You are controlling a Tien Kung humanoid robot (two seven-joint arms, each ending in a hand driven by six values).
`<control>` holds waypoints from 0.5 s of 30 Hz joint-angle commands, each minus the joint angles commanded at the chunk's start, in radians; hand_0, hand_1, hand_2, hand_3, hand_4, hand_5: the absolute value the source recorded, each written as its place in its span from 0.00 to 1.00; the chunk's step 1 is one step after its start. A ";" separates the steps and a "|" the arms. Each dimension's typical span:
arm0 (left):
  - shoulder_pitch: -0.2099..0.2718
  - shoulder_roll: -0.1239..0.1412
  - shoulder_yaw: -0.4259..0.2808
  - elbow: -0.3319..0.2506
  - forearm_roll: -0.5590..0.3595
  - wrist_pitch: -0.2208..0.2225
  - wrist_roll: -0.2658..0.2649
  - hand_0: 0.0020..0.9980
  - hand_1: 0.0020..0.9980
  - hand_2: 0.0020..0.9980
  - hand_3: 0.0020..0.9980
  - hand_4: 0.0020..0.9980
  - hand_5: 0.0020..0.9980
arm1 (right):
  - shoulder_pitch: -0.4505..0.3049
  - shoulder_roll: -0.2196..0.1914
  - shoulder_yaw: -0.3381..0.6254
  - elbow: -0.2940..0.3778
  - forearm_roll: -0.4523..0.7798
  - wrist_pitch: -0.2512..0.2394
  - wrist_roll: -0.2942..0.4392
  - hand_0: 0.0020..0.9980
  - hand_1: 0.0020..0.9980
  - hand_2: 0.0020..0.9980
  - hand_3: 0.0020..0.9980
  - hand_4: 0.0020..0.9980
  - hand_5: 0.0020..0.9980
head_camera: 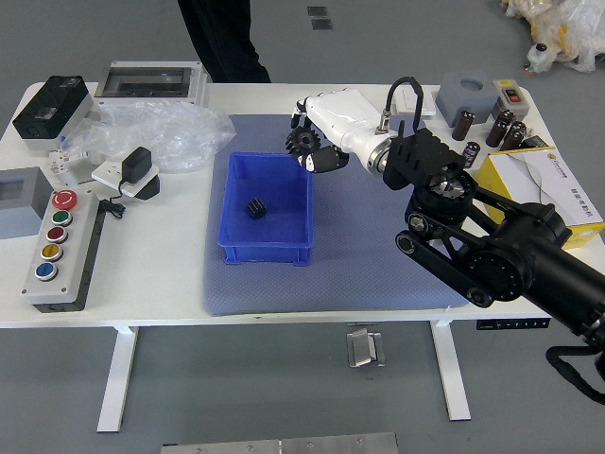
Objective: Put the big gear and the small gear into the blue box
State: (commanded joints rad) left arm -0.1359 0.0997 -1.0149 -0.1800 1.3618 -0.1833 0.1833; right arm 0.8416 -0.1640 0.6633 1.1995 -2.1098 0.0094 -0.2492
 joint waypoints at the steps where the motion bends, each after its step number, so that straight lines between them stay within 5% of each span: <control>1: 0.000 0.000 0.001 0.000 0.000 0.000 0.000 0.85 0.82 0.79 0.82 0.66 0.31 | -0.001 0.007 -0.003 0.001 0.001 -0.001 0.000 0.58 0.41 0.45 0.59 0.67 0.17; 7: 0.000 0.001 0.002 0.000 0.001 0.000 -0.001 0.85 0.82 0.79 0.82 0.66 0.31 | -0.008 0.029 -0.015 -0.008 0.014 0.008 -0.003 0.57 0.42 0.46 0.61 0.66 0.18; 8: 0.000 0.001 0.002 0.000 0.001 0.001 -0.001 0.85 0.82 0.79 0.82 0.66 0.31 | -0.009 0.030 -0.016 -0.010 0.016 0.010 -0.003 0.51 0.45 0.51 0.64 0.74 0.40; 13: 0.000 0.001 0.003 0.000 0.001 0.000 -0.001 0.85 0.82 0.79 0.82 0.66 0.31 | -0.009 0.041 -0.007 -0.017 0.020 0.023 -0.002 0.51 0.45 0.51 0.64 0.74 0.40; 14: 0.000 0.000 0.003 0.000 0.001 0.000 -0.001 0.85 0.82 0.79 0.82 0.66 0.31 | -0.009 0.043 -0.004 -0.019 0.022 0.028 -0.001 0.55 0.50 0.58 0.81 0.87 0.51; 15: 0.000 0.000 0.003 0.000 0.002 0.000 -0.001 0.85 0.82 0.79 0.82 0.66 0.31 | -0.008 0.045 -0.002 -0.022 0.024 0.035 -0.001 0.55 0.50 0.58 0.81 0.87 0.51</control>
State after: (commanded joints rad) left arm -0.1363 0.0995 -1.0123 -0.1800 1.3638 -0.1835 0.1826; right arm 0.8334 -0.1191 0.6615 1.1779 -2.0861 0.0439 -0.2502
